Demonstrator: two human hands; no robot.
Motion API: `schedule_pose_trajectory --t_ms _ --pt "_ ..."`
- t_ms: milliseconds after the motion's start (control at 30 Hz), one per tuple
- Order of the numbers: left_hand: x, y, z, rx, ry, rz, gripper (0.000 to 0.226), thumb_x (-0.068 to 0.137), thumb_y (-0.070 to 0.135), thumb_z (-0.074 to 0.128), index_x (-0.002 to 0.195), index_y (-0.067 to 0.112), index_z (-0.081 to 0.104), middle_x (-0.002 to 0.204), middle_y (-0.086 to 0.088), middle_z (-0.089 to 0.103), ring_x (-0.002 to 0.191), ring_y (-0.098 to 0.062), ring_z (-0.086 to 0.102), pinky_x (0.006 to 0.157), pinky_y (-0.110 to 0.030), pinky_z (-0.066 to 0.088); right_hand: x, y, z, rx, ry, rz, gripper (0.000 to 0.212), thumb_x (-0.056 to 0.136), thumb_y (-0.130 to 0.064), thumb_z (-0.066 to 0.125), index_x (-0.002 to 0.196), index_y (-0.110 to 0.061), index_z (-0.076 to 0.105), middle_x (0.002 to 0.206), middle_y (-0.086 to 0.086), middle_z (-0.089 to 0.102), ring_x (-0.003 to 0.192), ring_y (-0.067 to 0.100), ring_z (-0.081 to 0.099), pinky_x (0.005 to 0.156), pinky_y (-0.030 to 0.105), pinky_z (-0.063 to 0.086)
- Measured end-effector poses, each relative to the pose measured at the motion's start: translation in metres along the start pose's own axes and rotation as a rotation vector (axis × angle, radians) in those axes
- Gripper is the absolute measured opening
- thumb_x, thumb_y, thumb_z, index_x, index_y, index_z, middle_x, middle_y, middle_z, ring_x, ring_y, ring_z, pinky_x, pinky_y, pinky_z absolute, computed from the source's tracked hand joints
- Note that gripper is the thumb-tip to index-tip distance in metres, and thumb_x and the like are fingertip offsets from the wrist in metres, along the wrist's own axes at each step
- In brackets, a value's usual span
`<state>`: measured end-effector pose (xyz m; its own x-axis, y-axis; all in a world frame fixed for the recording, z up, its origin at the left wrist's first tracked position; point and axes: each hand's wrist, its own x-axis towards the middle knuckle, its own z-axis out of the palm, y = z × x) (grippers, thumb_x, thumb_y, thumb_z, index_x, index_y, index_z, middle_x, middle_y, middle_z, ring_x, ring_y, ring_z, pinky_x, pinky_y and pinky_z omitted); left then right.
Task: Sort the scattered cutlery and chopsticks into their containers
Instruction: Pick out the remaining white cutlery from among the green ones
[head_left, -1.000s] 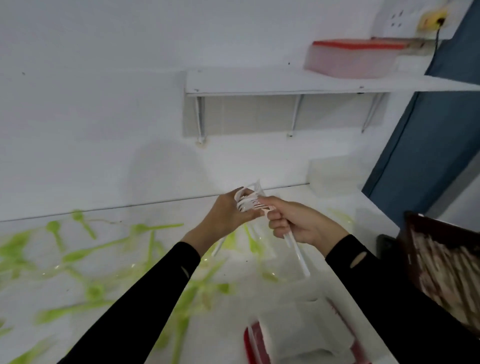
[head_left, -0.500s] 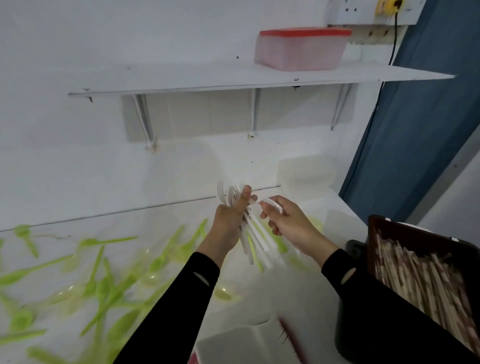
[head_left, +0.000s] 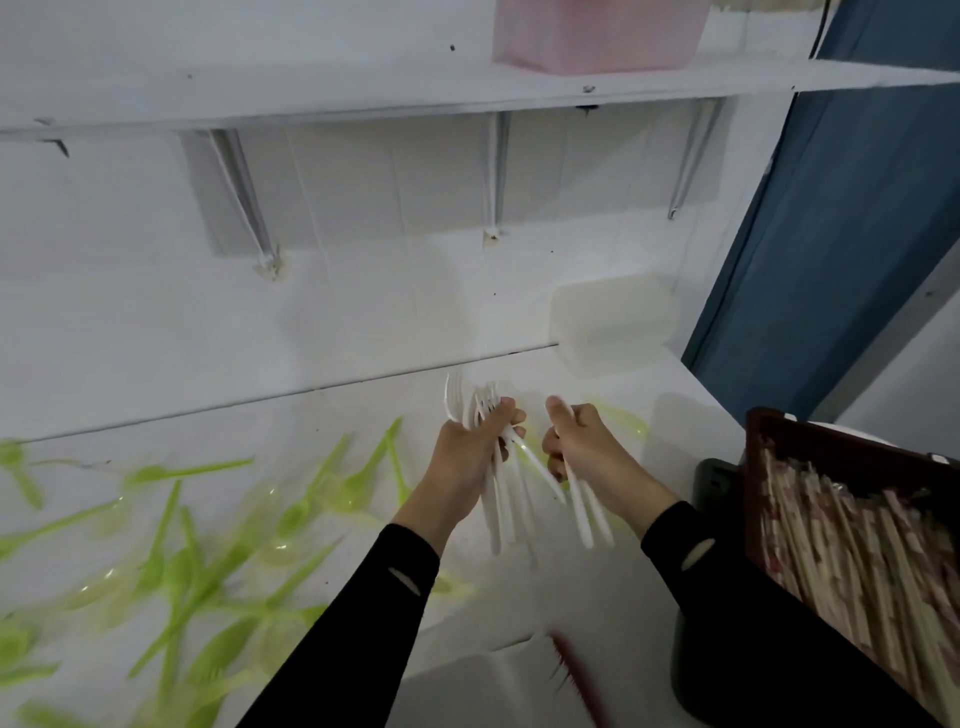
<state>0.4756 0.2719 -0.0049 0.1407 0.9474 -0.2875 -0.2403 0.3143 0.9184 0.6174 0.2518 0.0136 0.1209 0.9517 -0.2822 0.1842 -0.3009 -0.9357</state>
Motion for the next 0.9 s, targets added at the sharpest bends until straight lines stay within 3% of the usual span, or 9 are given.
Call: schedule_pose_trajectory --t_ms 100,233,333,400,533,633,767,800,900 --pt "-0.003 0.0 0.002 -0.027 0.024 -0.031 0.025 0.087 0.031 0.072 0.081 0.007 0.07 0.071 -0.003 0.067 0.072 -0.018 0.059 0.07 -0.028 0.049 0.001 -0.004 -0.005 0.174 -0.109 0.128 0.022 0.099 -0.024 0.032 0.082 -0.012 0.04 0.061 0.001 0.046 0.043 0.015 0.034 0.049 0.024 0.033" --pt "-0.001 0.001 -0.002 -0.009 0.051 -0.029 0.033 0.083 0.039 0.074 0.082 0.006 0.07 0.067 -0.001 0.065 0.07 -0.017 0.059 0.067 -0.027 0.049 -0.001 -0.006 -0.007 0.319 -0.126 0.157 0.023 0.094 -0.01 0.036 0.093 -0.004 0.058 0.086 0.008 0.061 0.057 0.017 0.052 0.058 0.028 0.045" --pt "-0.001 0.001 -0.003 0.15 0.001 -0.046 0.048 0.074 0.057 0.071 0.084 0.01 0.072 0.064 0.002 0.064 0.061 -0.012 0.06 0.063 -0.025 0.05 0.003 -0.005 -0.009 0.362 -0.186 0.122 0.021 0.095 -0.011 0.047 0.095 -0.009 0.068 0.09 0.005 0.069 0.077 0.018 0.065 0.074 0.029 0.052" --pt "-0.005 -0.001 0.001 0.202 -0.076 -0.052 0.054 0.069 0.06 0.069 0.085 0.009 0.073 0.067 -0.001 0.066 0.061 -0.014 0.061 0.062 -0.027 0.051 0.005 -0.003 -0.011 0.324 -0.244 0.087 0.016 0.095 -0.017 0.054 0.095 -0.015 0.07 0.093 0.003 0.07 0.086 0.02 0.063 0.085 0.032 0.046" --pt "-0.006 -0.001 0.004 0.152 -0.111 -0.071 0.043 0.081 0.046 0.072 0.085 0.004 0.072 0.069 -0.006 0.066 0.059 -0.015 0.063 0.057 -0.025 0.053 0.005 0.005 -0.008 0.276 -0.104 0.01 0.014 0.092 -0.016 0.066 0.105 -0.021 0.065 0.081 -0.006 0.069 0.078 0.01 0.061 0.081 0.027 0.043" --pt "-0.005 -0.001 0.004 0.159 -0.089 -0.064 0.035 0.089 0.041 0.068 0.079 0.007 0.07 0.062 -0.001 0.065 0.053 -0.013 0.062 0.053 -0.023 0.05 0.001 0.005 0.0 0.223 -0.048 -0.083 0.006 0.094 -0.016 0.063 0.099 -0.019 0.064 0.088 0.003 0.07 0.082 0.014 0.066 0.08 0.03 0.05" --pt "0.0 -0.001 -0.001 0.005 0.065 -0.083 0.045 0.088 0.04 0.071 0.096 -0.004 0.069 0.086 -0.021 0.072 0.083 -0.035 0.072 0.079 -0.05 0.059 -0.009 0.003 0.007 0.086 -0.231 -0.108 0.025 0.096 -0.033 0.062 0.121 -0.033 0.064 0.112 0.004 0.07 0.1 0.011 0.069 0.085 0.027 0.055" --pt "0.002 0.0 -0.004 -0.009 0.111 -0.099 0.045 0.086 0.041 0.073 0.094 -0.003 0.069 0.083 -0.018 0.072 0.081 -0.034 0.072 0.081 -0.049 0.059 -0.012 0.003 0.006 0.027 -0.308 -0.12 0.034 0.096 -0.032 0.063 0.129 -0.038 0.059 0.113 0.004 0.069 0.1 0.01 0.07 0.083 0.023 0.054" --pt "0.005 0.001 -0.008 0.081 0.201 -0.104 0.051 0.082 0.053 0.072 0.088 0.002 0.068 0.072 -0.008 0.065 0.067 -0.024 0.07 0.067 -0.032 0.059 -0.015 0.006 0.006 -0.077 -0.384 -0.147 0.047 0.1 -0.021 0.057 0.141 -0.04 0.047 0.109 0.0 0.073 0.098 0.013 0.07 0.08 0.024 0.057"
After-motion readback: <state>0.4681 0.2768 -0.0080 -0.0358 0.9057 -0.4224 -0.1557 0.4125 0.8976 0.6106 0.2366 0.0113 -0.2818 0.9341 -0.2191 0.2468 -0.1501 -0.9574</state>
